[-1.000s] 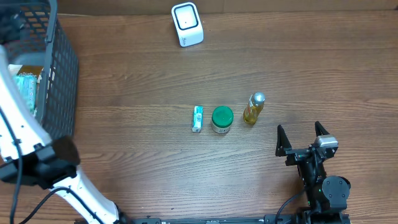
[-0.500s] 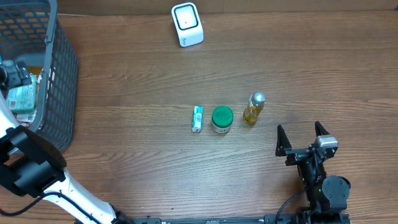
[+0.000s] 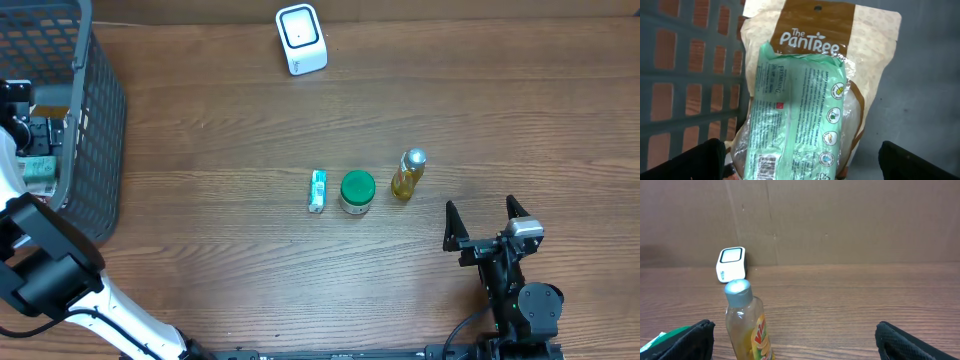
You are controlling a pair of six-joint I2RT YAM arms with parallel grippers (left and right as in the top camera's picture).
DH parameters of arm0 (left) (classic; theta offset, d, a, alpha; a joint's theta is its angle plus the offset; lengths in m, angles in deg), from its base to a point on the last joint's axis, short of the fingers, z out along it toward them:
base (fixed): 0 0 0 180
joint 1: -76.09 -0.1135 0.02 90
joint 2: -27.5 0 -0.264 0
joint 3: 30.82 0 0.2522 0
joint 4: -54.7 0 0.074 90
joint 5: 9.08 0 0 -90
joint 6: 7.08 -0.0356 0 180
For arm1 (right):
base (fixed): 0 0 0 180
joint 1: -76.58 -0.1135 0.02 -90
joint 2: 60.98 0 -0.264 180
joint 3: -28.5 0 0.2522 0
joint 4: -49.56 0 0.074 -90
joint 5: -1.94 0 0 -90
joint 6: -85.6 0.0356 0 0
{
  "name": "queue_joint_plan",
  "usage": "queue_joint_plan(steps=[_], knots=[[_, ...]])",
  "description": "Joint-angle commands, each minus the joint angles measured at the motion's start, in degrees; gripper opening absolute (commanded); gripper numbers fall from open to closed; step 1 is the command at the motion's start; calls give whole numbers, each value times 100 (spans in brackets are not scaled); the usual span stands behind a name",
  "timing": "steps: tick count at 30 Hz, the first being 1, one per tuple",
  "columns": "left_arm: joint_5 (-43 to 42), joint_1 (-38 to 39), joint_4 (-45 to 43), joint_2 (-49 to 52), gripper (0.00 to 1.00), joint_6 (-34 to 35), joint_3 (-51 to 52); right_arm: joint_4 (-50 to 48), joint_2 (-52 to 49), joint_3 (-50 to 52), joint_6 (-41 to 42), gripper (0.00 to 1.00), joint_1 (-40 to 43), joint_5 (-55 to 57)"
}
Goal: Scan the item barcode
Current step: 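Reach the left gripper into the grey basket and grasp the wipes pack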
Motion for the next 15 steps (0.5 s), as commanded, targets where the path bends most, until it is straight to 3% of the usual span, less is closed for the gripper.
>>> queue_joint_plan(steps=[1, 15], knots=[[-297, -98, -59, 238, 100, -334, 72, -17, 42, 59, 11, 100, 26, 24], [-356, -197, -192, 957, 99, -334, 72, -17, 42, 59, 11, 100, 26, 24]])
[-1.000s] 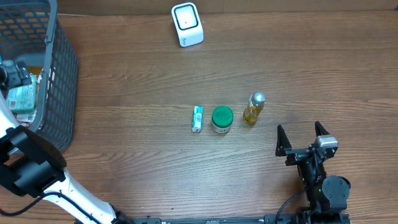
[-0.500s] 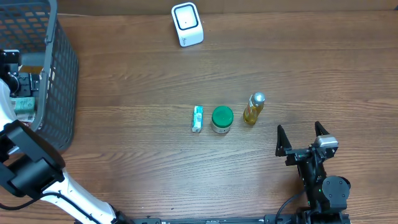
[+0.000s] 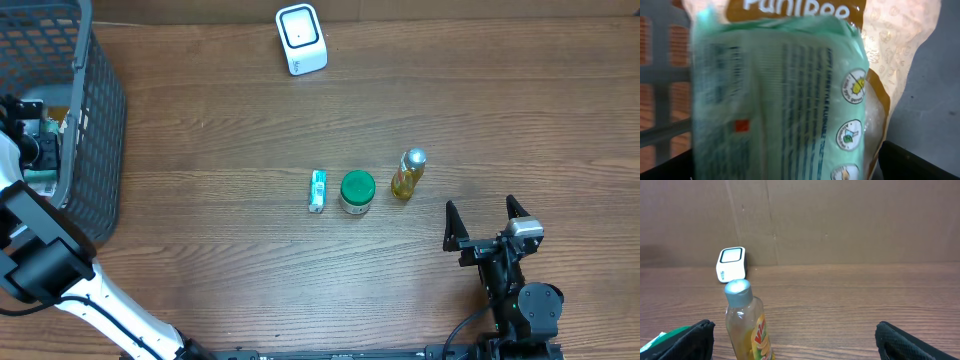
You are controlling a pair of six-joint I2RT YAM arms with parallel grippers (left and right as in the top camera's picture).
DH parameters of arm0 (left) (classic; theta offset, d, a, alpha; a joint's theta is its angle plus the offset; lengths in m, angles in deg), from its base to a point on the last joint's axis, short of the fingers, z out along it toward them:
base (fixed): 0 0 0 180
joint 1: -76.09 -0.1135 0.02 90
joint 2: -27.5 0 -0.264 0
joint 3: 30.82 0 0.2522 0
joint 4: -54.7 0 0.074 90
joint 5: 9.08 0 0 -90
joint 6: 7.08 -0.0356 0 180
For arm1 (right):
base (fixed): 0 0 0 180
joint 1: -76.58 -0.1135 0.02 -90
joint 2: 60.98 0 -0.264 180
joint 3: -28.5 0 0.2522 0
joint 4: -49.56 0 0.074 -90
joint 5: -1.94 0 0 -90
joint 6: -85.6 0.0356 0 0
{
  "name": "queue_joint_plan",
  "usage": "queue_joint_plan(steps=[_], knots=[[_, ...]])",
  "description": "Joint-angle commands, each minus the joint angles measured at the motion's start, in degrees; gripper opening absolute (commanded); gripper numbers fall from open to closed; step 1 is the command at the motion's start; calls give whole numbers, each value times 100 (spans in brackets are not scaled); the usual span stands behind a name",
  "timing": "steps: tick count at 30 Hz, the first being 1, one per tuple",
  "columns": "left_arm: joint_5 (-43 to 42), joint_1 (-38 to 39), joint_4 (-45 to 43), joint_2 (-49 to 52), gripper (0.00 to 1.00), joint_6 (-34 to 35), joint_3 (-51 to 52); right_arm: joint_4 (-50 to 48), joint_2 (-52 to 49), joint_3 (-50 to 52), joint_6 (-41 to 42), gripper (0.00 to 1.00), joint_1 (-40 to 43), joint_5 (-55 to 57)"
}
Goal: Scan the item barcode
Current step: 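Reach the left gripper into the grey basket and grasp the wipes pack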
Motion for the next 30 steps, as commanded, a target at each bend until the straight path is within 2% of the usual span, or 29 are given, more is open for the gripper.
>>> queue_joint_plan(steps=[1, 7, 8, 11, 14, 15, 16, 20, 22, 24, 27, 30], knots=[[-127, -50, -2, 289, 99, -129, 61, -20, 42, 59, 11, 100, 26, 24], [247, -59, 22, 522, 100, -107, 61, -20, 42, 59, 11, 100, 26, 24], [262, -59, 22, 538, 97, -107, 61, -20, 42, 59, 11, 100, 26, 24], [264, -59, 15, 546, 80, -109, 61, -20, 42, 59, 11, 100, 26, 24], [334, -59, 15, 546, 56, -109, 61, -20, 42, 59, 11, 100, 26, 24], [343, -59, 20, 546, 42, -109, 61, -20, 42, 59, 11, 100, 26, 24], [341, -59, 22, 546, 33, -107, 61, -20, 42, 59, 11, 100, 26, 24], [332, -52, 42, 527, 31, -7, 35, -20, 42, 59, 11, 100, 26, 24], [267, -31, 44, 446, 30, 330, -13, -20, 42, 59, 11, 100, 26, 24], [44, -7, 48, 302, 27, 603, -90, -20, 42, 59, 11, 100, 26, 24], [-400, 31, 92, -42, 16, 933, -273, -20, 42, 59, 11, 100, 26, 24], [-542, 33, 83, -503, 13, 1325, -439, -20, 42, 59, 11, 100, 26, 24]])
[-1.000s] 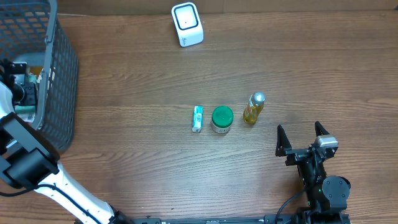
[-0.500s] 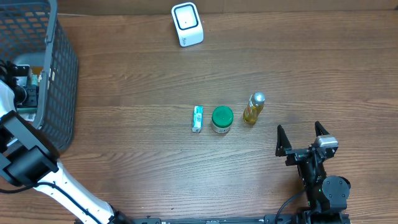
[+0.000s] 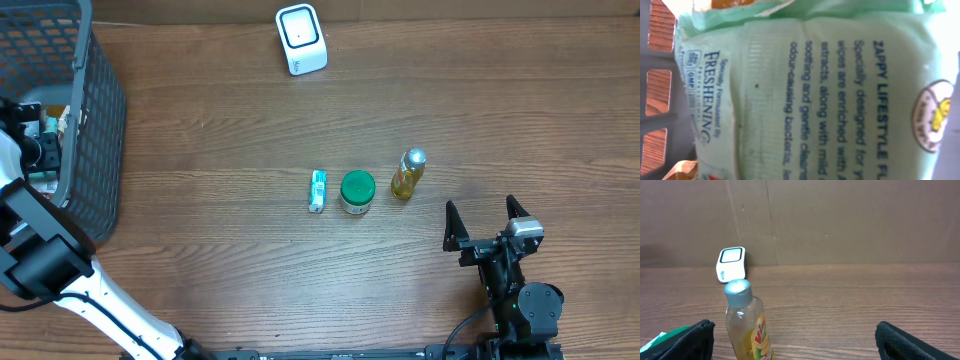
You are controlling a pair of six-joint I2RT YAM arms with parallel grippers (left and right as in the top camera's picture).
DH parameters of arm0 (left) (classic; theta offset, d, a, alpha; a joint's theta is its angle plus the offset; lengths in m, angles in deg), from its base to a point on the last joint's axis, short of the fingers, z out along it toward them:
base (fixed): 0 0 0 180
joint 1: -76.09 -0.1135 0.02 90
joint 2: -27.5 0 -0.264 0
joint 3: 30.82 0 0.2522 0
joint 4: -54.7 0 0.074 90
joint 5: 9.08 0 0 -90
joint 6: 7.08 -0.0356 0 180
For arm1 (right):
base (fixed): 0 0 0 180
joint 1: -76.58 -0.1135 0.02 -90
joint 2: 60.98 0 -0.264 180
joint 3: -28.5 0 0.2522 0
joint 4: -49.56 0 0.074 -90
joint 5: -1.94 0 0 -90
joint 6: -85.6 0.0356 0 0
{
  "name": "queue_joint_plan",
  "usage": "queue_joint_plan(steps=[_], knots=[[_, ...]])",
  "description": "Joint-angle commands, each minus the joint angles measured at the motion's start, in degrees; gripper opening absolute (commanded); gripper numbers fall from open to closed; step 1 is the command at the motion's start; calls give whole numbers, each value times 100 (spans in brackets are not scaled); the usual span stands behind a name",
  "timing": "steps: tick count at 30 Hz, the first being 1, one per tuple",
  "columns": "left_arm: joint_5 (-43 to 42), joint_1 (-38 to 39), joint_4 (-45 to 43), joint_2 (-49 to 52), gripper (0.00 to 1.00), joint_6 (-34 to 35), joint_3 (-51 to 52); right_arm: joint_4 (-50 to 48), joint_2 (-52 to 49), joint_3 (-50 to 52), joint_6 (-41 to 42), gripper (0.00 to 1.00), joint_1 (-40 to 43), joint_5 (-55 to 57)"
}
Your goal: Scan the item barcode
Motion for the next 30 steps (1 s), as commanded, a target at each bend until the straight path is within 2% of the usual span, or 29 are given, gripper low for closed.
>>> queue_joint_plan(steps=[1, 13, 21, 26, 30], knots=[[-507, 26, -13, -798, 13, 763, -369, -17, 42, 59, 13, 100, 26, 26], [-837, 173, -26, -2693, 16, 1823, -518, -17, 42, 59, 13, 100, 26, 26], [-1056, 640, 28, -4057, 16, 2284, -518, -17, 42, 59, 13, 100, 26, 26], [-1217, 1276, 881, -4557, 17, 2544, -516, -17, 42, 59, 13, 100, 26, 26], [-1213, 2096, 2074, -4690, 19, 2817, -511, -17, 42, 59, 13, 100, 26, 26]])
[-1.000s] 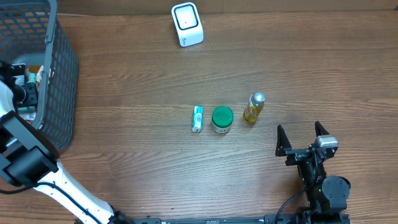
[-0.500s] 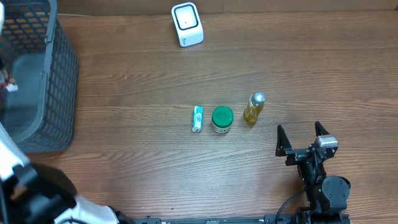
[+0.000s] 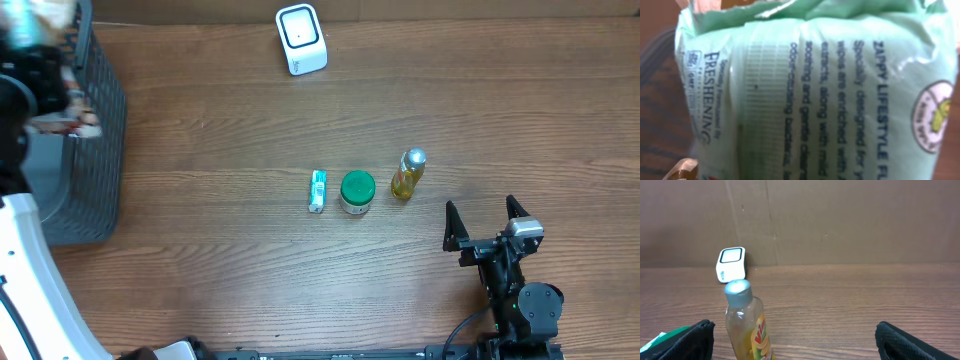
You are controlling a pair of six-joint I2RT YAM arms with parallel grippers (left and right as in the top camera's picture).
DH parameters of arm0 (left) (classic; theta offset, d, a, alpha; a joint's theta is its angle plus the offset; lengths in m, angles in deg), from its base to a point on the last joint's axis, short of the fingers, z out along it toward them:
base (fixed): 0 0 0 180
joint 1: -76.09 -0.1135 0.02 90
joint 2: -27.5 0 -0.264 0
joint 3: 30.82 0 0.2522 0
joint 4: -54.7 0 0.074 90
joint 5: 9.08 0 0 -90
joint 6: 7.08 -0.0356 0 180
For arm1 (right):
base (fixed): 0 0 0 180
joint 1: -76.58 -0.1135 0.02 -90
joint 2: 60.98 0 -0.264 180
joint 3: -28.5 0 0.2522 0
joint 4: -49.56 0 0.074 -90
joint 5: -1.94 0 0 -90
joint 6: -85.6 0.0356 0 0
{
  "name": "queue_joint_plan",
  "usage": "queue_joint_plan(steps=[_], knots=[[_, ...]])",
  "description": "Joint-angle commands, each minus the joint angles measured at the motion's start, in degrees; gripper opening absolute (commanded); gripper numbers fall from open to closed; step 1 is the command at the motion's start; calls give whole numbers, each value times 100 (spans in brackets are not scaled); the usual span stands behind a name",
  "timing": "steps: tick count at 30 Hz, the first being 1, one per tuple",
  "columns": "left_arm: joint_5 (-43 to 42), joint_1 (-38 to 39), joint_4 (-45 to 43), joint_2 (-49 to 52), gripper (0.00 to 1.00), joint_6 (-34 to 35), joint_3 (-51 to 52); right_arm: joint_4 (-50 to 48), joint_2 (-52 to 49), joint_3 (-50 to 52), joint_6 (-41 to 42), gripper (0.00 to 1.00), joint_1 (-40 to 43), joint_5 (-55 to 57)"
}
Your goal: Scan the item barcode
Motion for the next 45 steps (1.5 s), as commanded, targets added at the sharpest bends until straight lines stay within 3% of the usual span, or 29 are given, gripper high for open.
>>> queue_joint_plan(steps=[1, 5, 11, 18, 25, 30, 39, 41, 45], knots=[[-129, 671, 774, -81, 20, 470, -79, -17, 42, 59, 13, 100, 26, 24], [-136, 1200, 1226, -24, 18, 675, 256, -17, 42, 59, 13, 100, 26, 24], [-72, 1993, 1034, 4, 18, 925, 1414, -17, 42, 59, 13, 100, 26, 24], [697, 2916, 116, 4, 16, 2315, 3329, -17, 42, 59, 13, 100, 26, 24], [1510, 3882, -1180, 7, 17, 2865, 4900, -17, 42, 59, 13, 100, 26, 24], [2000, 4310, -1572, 168, 19, 3377, 5372, -17, 42, 59, 13, 100, 26, 24], [2096, 4393, -1827, 1128, 22, 3217, 5375, -17, 42, 59, 13, 100, 26, 24], [1963, 4393, -1836, 1204, 28, 3071, 5309, -17, 42, 59, 13, 100, 26, 24], [1943, 4393, -1821, 1180, 50, 2994, 5213, -17, 42, 59, 13, 100, 26, 24]])
